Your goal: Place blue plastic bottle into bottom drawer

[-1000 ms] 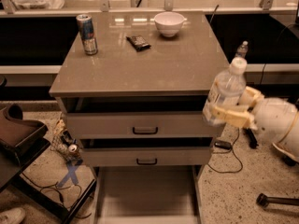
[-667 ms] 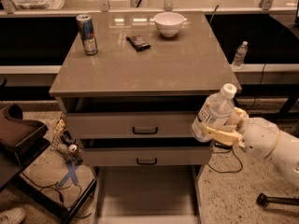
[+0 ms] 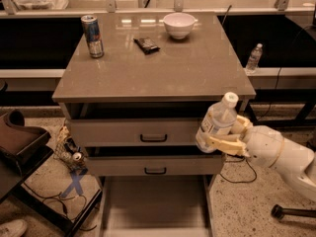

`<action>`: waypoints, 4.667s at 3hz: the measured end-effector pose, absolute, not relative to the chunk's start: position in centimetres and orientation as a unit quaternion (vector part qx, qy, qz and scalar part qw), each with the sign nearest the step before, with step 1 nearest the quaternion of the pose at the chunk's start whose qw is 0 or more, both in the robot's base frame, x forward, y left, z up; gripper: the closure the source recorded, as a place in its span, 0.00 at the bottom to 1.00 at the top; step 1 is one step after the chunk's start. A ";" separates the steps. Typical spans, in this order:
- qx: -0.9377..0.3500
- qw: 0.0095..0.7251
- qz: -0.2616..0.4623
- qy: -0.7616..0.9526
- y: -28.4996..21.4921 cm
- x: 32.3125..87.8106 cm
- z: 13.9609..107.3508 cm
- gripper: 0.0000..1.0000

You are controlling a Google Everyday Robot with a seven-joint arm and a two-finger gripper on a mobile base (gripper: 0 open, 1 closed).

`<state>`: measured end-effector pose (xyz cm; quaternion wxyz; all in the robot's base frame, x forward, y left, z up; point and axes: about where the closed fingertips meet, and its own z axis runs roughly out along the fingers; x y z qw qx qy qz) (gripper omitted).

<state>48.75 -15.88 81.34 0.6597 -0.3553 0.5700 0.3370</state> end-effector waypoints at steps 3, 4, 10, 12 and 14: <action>-0.478 0.604 0.370 0.519 -3.2 45.6 60.2 1.00; -0.488 0.580 0.387 0.525 -0.7 45.3 54.2 1.00; -0.480 0.504 0.459 0.551 10.5 49.7 25.9 1.00; -0.484 0.517 0.443 0.550 12.0 50.1 20.0 1.00; -0.475 0.502 0.442 0.573 12.2 49.3 16.6 1.00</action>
Offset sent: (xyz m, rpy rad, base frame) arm -0.0378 0.1222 -0.1931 -0.1100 -0.1180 0.2508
